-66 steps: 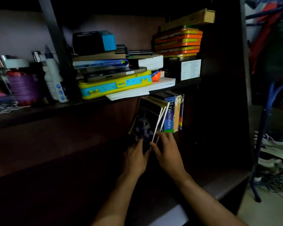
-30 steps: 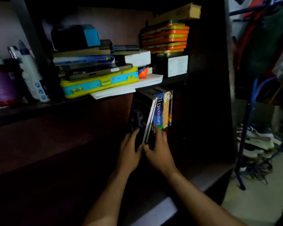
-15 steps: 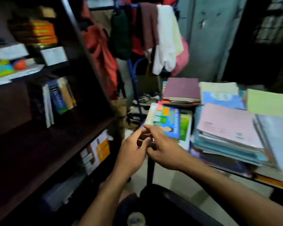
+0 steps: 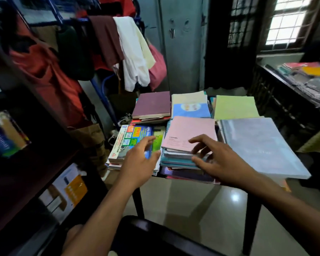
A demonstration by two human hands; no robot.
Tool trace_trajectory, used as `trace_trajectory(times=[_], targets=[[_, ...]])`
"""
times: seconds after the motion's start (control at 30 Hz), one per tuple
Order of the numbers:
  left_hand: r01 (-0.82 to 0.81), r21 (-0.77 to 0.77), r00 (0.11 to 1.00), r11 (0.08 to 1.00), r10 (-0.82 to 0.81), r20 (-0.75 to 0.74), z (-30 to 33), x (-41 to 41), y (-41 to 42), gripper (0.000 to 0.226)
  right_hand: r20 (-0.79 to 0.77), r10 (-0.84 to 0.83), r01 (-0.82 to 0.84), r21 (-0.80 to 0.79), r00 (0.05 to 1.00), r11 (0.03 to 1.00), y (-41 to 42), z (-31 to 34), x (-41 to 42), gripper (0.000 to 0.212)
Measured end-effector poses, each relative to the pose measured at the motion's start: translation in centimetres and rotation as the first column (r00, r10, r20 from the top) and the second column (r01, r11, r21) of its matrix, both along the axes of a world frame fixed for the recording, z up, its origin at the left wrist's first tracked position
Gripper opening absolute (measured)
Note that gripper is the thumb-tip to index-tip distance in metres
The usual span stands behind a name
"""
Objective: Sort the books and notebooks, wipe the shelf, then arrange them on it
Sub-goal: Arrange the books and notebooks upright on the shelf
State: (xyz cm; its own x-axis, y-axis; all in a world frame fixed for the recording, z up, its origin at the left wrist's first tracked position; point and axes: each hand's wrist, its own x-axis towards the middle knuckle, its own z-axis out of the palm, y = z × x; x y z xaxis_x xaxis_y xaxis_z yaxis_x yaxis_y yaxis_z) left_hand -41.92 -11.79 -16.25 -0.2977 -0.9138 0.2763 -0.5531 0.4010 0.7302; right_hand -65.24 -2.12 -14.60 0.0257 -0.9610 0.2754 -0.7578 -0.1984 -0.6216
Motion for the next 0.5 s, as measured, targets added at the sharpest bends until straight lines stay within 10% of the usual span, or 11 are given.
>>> trace_trajectory(times=[0.2,0.5], targets=[[-0.384,-0.037,0.896,0.923,0.382,0.225,-1.0,4.3,-4.6,0.061,0.113,0.088,-0.095,0.058,0.99,0.994,-2.0,1.7,2.3,0.03],[-0.418,0.135,0.865,0.898,0.348,0.362,-2.4,6.9,-7.1,0.054,0.149,0.05,-0.094,0.309,0.988,0.947,-10.4,-0.1,13.6,0.075]])
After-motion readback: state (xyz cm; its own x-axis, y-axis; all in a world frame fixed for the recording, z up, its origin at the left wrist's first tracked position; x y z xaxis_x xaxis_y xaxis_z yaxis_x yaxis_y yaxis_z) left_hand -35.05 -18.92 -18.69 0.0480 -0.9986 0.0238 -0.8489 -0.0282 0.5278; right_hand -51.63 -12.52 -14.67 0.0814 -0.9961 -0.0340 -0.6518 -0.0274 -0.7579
